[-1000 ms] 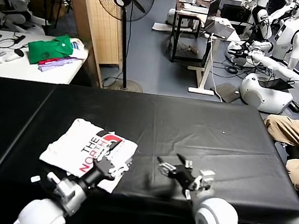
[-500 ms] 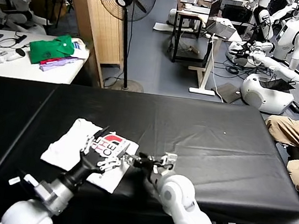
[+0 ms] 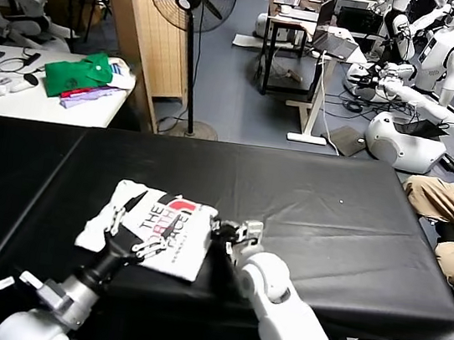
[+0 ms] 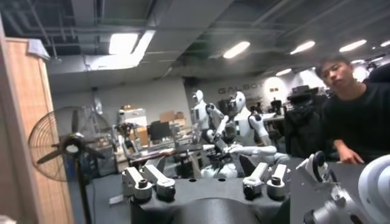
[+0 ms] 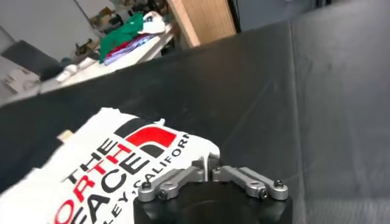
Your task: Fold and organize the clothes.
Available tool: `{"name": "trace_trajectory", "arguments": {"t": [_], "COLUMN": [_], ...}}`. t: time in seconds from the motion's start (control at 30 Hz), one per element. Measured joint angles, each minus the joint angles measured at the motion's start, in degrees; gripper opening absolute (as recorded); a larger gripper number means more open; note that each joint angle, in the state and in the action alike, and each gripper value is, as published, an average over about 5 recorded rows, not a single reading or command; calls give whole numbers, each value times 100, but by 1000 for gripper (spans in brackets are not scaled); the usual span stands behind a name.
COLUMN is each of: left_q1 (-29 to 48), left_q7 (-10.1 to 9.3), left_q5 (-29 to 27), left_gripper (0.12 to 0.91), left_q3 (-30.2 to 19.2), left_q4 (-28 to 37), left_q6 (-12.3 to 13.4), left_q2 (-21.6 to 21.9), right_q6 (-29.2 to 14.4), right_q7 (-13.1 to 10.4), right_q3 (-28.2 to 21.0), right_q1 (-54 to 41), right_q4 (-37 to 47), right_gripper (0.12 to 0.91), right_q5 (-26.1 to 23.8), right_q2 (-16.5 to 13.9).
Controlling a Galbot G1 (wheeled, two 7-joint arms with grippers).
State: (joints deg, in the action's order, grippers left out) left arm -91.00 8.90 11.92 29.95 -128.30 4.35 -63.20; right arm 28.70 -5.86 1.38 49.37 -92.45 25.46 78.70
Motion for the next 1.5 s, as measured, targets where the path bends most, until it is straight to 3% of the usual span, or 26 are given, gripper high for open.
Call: {"name": "trace_trajectory", "arguments": {"t": [0.17,0.23,0.33,0.43,0.6,0.7,0.83,1.0,1.3,1.4,1.5], "left_q1": [-17,-24,-28,-21,-90,-209,-471,-932,-1650,-1906,-2157], "left_q7": [-116,-212,-373,-512,-818,-1079,-1303,-1392,-1330,-1360,-1508], "left_q5": [3,43,167,220,340,425,541,755,1282,1519,1684], "left_gripper": [798,798,798,798,798,798,798,798,798,798,798], "left_q3": [22,24,33,61,35,27,94,252,776,991,1221], "left_q4": [112,157,236,314,310,229,170,206,208,130,7], "left_q6": [27,34,16,-23,-248,-405,-433,-414,-423,-628,-929], "left_q2": [-6,-3,2,6,63,140,254,306,262,221,202], "right_q6": [-928,-1358,-1958,-2274,-2200,-1972,-1757,-1688,-1494,-1371,-1281], "right_q7": [964,1355,1765,1866,1503,1174,755,279,-126,-272,-475], "right_q3": [83,119,223,365,820,1211,1798,2374,2736,2766,2741], "right_q1": [-233,-249,-176,26,810,1496,2525,3749,5094,5372,5612], "right_q4": [242,266,204,-6,-744,-1341,-2126,-2963,-3938,-4101,-4227], "right_gripper": [141,193,336,503,747,791,798,798,798,798,798], "right_q5": [-1894,-2496,-3078,-3288,-3089,-2728,-2047,-1361,-1254,-1240,-1220], "right_q2": [-365,-581,-949,-1300,-1655,-1677,-1568,-1394,-1224,-1155,-1089]}}
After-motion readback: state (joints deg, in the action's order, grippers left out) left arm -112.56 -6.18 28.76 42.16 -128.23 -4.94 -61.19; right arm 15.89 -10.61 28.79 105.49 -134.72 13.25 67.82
